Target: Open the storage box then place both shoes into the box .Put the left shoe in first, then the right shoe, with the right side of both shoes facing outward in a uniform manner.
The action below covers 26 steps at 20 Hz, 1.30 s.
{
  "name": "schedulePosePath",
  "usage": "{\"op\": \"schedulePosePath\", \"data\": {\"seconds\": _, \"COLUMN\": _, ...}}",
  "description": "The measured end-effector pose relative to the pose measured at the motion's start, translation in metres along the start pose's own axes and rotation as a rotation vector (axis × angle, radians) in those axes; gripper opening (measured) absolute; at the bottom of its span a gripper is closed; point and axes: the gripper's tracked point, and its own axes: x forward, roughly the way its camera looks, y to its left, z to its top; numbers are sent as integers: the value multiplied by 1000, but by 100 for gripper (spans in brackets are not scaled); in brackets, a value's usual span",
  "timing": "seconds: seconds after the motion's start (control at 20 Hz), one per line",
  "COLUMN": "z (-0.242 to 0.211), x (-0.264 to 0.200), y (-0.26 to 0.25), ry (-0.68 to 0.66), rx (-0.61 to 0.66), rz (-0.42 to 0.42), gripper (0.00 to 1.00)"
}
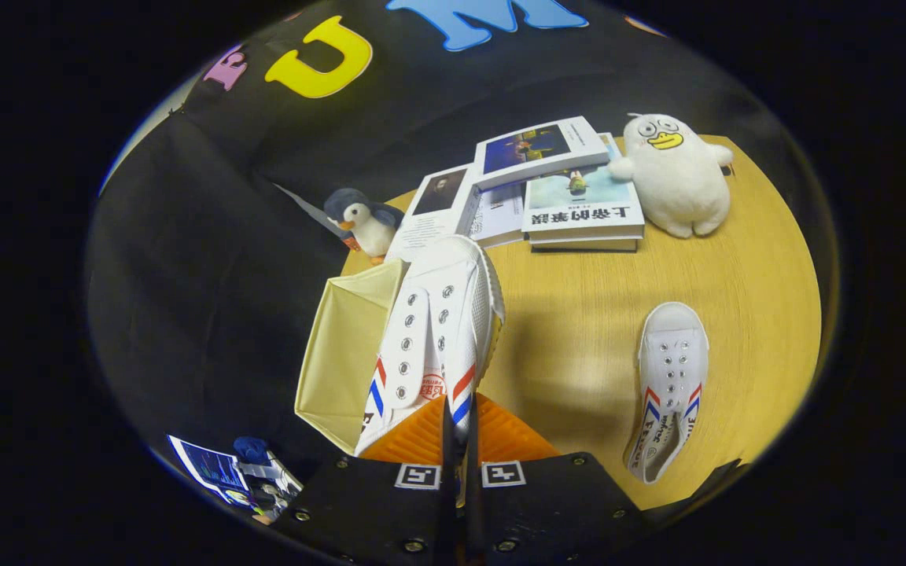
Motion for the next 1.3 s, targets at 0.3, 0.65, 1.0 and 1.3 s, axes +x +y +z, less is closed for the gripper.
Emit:
{"op": "schedulePosePath", "data": {"seconds": 0.3, "z": 15, "x": -2, "y": 61, "ry": 16, "rx": -60, "rz": 61, "gripper": 5}}
{"op": "schedulePosePath", "data": {"seconds": 0.65, "z": 11, "x": 36, "y": 118, "ry": 81, "rx": -141, "rz": 92, "gripper": 5}}
{"op": "schedulePosePath", "data": {"seconds": 1.0, "z": 0, "x": 80, "y": 145, "ry": 156, "rx": -187, "rz": 86, "gripper": 5}}
{"op": "schedulePosePath", "data": {"seconds": 1.3, "z": -5, "x": 106, "y": 151, "ry": 178, "rx": -233, "rz": 49, "gripper": 5}}
